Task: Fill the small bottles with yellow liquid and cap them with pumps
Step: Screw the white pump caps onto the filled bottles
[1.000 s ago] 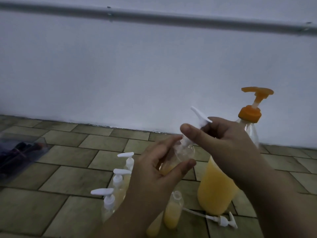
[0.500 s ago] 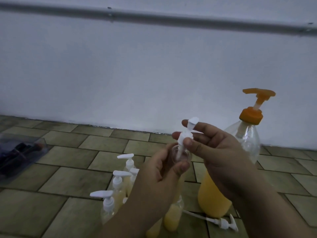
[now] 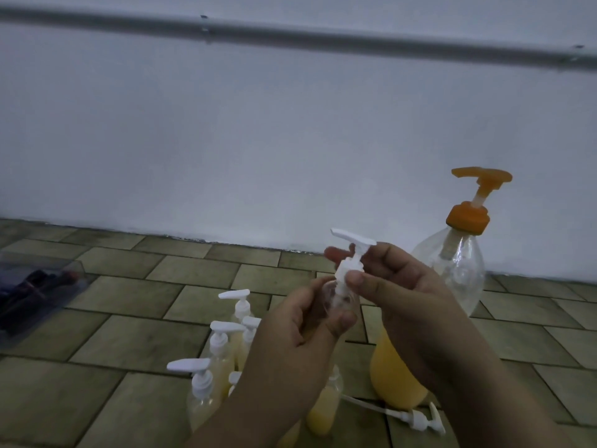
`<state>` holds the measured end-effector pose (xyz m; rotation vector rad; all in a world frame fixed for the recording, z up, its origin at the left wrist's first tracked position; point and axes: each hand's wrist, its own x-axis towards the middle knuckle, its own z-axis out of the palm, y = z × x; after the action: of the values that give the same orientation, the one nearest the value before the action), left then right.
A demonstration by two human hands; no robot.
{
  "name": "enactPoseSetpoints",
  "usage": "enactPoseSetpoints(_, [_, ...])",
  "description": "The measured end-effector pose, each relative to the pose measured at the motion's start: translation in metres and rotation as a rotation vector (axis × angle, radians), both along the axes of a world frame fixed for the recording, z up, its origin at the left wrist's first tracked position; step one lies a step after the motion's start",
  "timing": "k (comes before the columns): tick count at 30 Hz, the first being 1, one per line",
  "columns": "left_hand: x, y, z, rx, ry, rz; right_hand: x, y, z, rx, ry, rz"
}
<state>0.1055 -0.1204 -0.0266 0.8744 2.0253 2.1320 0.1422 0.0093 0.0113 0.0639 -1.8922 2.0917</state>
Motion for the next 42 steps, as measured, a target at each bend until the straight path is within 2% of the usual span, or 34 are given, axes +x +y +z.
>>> enactPoseSetpoints(2, [0.001, 0.0, 0.001, 0.002, 0.004, 0.003, -0.001, 0.003, -0.002, -0.039, 0.012, -0.021])
enactPoseSetpoints(4, [0.004, 0.0, 0.003, -0.029, 0.022, -0.003, -0.002, 0.007, -0.006, 0.096, 0.007, -0.143])
enactPoseSetpoints(5, [0.007, 0.001, 0.004, -0.039, 0.026, -0.012, -0.001, 0.009, -0.004, 0.113, 0.005, -0.134])
enactPoseSetpoints(8, [0.006, 0.001, 0.005, -0.013, 0.027, -0.016, 0.004, 0.014, 0.005, -0.002, 0.002, 0.06])
enactPoseSetpoints(13, [0.007, 0.003, 0.005, -0.04, 0.033, -0.03, 0.006, 0.01, 0.002, 0.091, -0.028, -0.102])
enactPoseSetpoints(18, [0.002, 0.004, 0.002, -0.037, -0.034, -0.045, 0.01, 0.007, 0.011, 0.01, -0.047, -0.003])
enactPoseSetpoints(28, [-0.003, 0.011, 0.006, -0.118, 0.106, 0.041, 0.004, 0.0, 0.005, 0.163, -0.005, -0.273])
enactPoseSetpoints(30, [-0.006, 0.012, 0.009, -0.107, 0.13, 0.019, 0.004, 0.0, 0.008, 0.199, 0.017, -0.312])
enactPoseSetpoints(34, [-0.015, 0.008, 0.02, -0.09, 0.112, -0.076, 0.012, 0.003, 0.027, 0.399, 0.041, -0.321])
enactPoseSetpoints(38, [-0.024, -0.002, 0.028, -0.103, 0.135, -0.094, 0.022, 0.003, 0.049, 0.369, 0.156, -0.276])
enactPoseSetpoints(42, [-0.038, -0.018, 0.025, -0.007, 0.063, 0.041, 0.017, 0.011, 0.049, 0.381, 0.176, -0.374])
